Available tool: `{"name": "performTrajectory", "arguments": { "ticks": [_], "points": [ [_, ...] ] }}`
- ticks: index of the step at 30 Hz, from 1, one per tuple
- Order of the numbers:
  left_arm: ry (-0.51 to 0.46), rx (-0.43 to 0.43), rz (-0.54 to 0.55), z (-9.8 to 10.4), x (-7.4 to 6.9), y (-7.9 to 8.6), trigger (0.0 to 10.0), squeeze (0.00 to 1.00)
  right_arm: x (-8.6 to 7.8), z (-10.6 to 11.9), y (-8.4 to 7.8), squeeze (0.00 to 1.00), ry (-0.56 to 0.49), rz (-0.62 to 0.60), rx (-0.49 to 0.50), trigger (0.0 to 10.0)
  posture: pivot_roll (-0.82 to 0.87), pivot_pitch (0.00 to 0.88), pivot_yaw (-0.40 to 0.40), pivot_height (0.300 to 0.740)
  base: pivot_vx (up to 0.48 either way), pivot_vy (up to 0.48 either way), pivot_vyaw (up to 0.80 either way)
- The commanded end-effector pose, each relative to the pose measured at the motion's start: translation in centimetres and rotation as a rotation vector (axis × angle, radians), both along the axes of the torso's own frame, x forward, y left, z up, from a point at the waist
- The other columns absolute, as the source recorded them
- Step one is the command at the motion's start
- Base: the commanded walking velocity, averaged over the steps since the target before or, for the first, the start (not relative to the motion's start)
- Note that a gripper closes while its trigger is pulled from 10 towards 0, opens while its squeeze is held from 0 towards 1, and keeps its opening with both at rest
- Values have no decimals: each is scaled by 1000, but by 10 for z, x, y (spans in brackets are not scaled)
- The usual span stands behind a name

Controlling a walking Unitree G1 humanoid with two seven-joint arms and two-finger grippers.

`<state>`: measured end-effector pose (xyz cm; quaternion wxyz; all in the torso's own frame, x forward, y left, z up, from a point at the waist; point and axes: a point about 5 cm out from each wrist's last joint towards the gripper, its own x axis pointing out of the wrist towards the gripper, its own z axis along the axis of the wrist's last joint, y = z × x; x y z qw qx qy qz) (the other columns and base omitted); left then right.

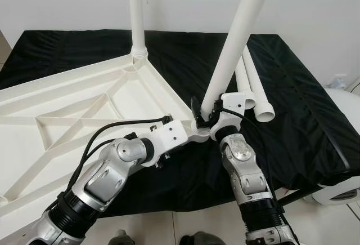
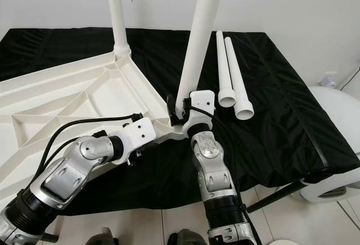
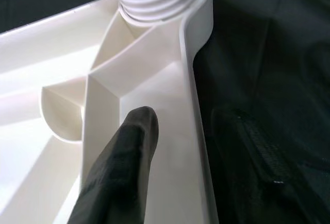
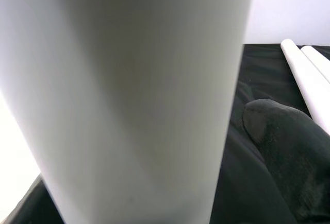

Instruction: Building children table

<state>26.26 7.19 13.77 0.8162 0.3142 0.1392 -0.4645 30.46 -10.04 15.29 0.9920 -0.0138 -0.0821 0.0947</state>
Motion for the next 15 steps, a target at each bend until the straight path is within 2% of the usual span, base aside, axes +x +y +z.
{"name": "performTrajectory", "arguments": {
  "ticks": [1,12,13,14,15],
  "points": [
    [44,44,3,-11,-2,1,10000,0,3,5,-8,0,-26,-25,0,10000,32,25,-56,740,0,0,0],
    [100,117,43,-27,-2,5,10000,0,2,6,-9,0,-39,-17,6,10000,27,25,-50,740,0,0,0],
    [100,113,43,-27,-2,6,6314,0,1,6,-9,0,-39,-14,8,10000,28,25,-50,740,0,0,0],
    [100,113,43,-27,-2,6,6314,0,1,6,-9,0,-39,-14,8,10000,28,25,-50,740,0,0,0],
    [99,108,48,-26,-1,6,980,0,1,6,-9,0,-40,-10,8,10000,28,25,-50,740,0,0,0]
  ]
}}
